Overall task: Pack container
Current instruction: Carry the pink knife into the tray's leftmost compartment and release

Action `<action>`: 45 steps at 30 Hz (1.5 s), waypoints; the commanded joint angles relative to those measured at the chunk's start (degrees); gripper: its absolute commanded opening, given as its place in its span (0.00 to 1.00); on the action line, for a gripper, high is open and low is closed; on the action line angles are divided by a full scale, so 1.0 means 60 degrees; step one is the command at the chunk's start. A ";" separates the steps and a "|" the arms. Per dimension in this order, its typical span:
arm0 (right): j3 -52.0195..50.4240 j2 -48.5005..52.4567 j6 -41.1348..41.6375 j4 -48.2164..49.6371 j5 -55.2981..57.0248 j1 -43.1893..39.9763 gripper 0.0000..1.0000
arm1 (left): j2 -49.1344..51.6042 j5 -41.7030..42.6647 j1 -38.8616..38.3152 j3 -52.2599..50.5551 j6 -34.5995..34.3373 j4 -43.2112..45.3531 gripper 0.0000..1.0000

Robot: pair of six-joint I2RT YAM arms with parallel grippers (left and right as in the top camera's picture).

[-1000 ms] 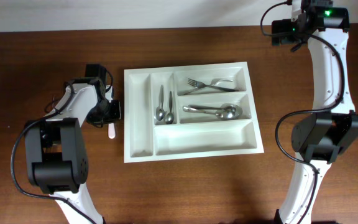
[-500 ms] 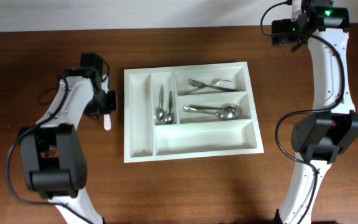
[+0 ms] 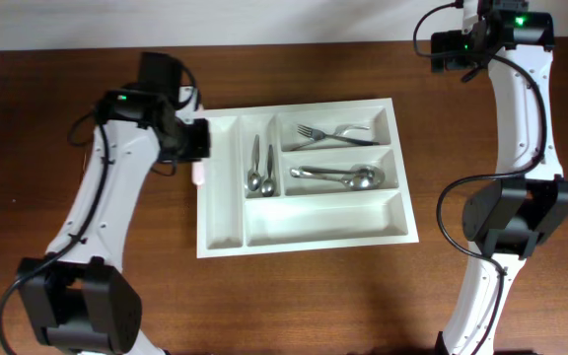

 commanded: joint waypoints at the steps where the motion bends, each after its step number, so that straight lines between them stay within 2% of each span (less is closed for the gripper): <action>1: 0.0127 -0.0077 0.0117 0.0004 0.0117 -0.0044 0.99 | -0.0073 0.0441 -0.0616 0.0076 -0.0182 0.0044 0.02; 12: 0.0127 -0.0077 0.0117 0.0007 0.0117 -0.0044 0.99 | 0.0244 0.0441 -0.1829 0.0066 -0.1362 0.1147 0.02; 18: 0.0127 -0.0077 0.0117 0.0007 0.0117 -0.0044 0.99 | 0.0874 0.0441 -0.2014 0.0066 -0.1421 0.1322 0.02; 26: 0.0127 -0.0077 0.0117 0.0007 0.0117 -0.0044 0.99 | 0.1304 0.0102 -0.1912 0.0069 -0.1417 0.1359 0.02; 32: 0.0127 -0.0077 0.0117 0.0004 0.0117 -0.0044 0.99 | 0.1304 -0.0947 -0.1402 0.0066 -0.1402 0.0361 0.02; 37: 0.0127 -0.0077 0.0120 0.0004 0.0117 -0.0044 0.99 | 0.1304 -0.0965 -0.0871 0.0025 -0.1297 0.0175 0.02; 45: 0.0127 -0.0077 0.0117 0.0007 0.0117 -0.0044 0.99 | 0.1308 -0.0965 -0.0769 0.0015 -0.0761 0.0175 0.02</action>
